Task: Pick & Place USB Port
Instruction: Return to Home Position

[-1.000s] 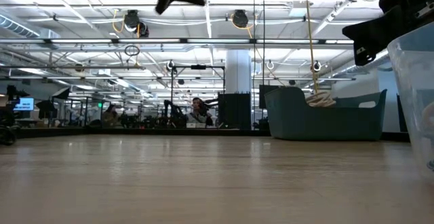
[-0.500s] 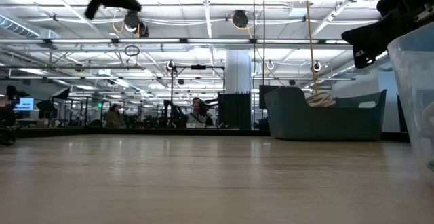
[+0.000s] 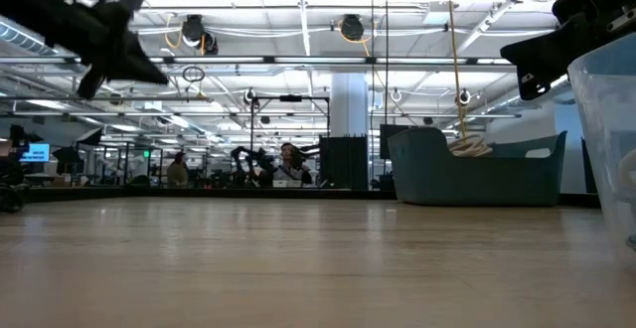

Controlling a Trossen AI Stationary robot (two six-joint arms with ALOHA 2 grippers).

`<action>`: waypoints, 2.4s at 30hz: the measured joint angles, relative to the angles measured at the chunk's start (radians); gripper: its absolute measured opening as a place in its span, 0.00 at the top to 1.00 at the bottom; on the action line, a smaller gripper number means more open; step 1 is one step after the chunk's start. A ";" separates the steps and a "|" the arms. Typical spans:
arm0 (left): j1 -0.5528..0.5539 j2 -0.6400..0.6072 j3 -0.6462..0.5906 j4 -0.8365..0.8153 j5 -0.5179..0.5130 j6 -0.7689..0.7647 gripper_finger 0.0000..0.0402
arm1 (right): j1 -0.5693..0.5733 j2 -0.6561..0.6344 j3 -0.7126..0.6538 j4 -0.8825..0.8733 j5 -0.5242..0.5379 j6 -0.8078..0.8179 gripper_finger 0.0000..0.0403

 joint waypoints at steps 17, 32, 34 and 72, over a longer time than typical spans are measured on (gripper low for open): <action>-0.041 0.020 -0.233 0.799 0.418 0.279 1.00 | 0.000 0.000 0.000 0.000 0.000 0.000 1.00; -0.037 -0.004 -0.231 0.744 0.372 0.538 0.95 | 0.000 0.000 0.000 0.000 0.000 0.000 1.00; -0.037 -0.019 -0.231 0.707 0.355 0.544 0.97 | 0.000 0.000 0.000 0.000 0.000 0.001 1.00; -0.037 -0.421 -0.243 0.249 0.366 0.592 0.95 | 0.000 0.000 0.000 0.000 0.000 0.003 1.00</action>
